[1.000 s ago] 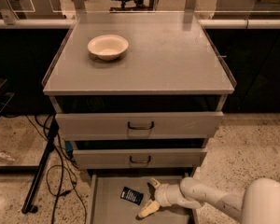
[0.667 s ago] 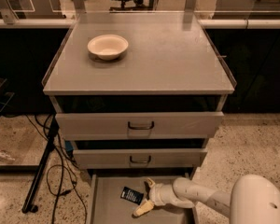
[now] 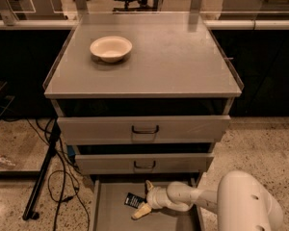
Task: Pick rxbar blueberry from bottom drawer and place on counter
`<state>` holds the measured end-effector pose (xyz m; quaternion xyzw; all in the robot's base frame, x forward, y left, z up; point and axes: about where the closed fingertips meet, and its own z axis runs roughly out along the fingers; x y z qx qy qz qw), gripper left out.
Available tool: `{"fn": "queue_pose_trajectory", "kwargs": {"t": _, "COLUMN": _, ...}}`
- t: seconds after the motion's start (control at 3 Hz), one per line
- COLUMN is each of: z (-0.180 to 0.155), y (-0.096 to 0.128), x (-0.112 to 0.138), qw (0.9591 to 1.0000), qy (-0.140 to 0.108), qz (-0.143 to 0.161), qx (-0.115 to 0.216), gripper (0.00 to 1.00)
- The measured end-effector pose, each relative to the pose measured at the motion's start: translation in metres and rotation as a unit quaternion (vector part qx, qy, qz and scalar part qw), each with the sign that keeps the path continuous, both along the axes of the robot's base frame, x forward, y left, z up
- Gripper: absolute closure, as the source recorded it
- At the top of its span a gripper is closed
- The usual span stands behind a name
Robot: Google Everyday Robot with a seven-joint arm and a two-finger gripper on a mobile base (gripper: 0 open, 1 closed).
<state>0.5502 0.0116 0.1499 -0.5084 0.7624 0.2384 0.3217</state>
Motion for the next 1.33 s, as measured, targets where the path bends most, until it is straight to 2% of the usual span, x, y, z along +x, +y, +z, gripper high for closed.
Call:
{"fn": "queue_pose_trajectory", "kwargs": {"t": 0.33, "z": -0.017, "y": 0.001, "x": 0.008, "qw": 0.9999, "qy": -0.003, "qz": -0.006, "qx": -0.014, "gripper": 0.00}}
{"fn": "queue_pose_trajectory", "kwargs": {"t": 0.67, "z": -0.044, "y": 0.011, "x": 0.017, "qw": 0.9997, "qy": 0.008, "qz": -0.011, "qx": -0.018, "gripper": 0.00}}
{"fn": "queue_pose_trajectory", "kwargs": {"t": 1.0, "z": -0.044, "y": 0.011, "x": 0.018, "qw": 0.9997, "qy": 0.008, "qz": -0.011, "qx": -0.018, "gripper": 0.00}}
{"fn": "queue_pose_trajectory", "kwargs": {"t": 1.33, "z": -0.044, "y": 0.011, "x": 0.018, "qw": 0.9997, "qy": 0.008, "qz": -0.011, "qx": -0.018, "gripper": 0.19}}
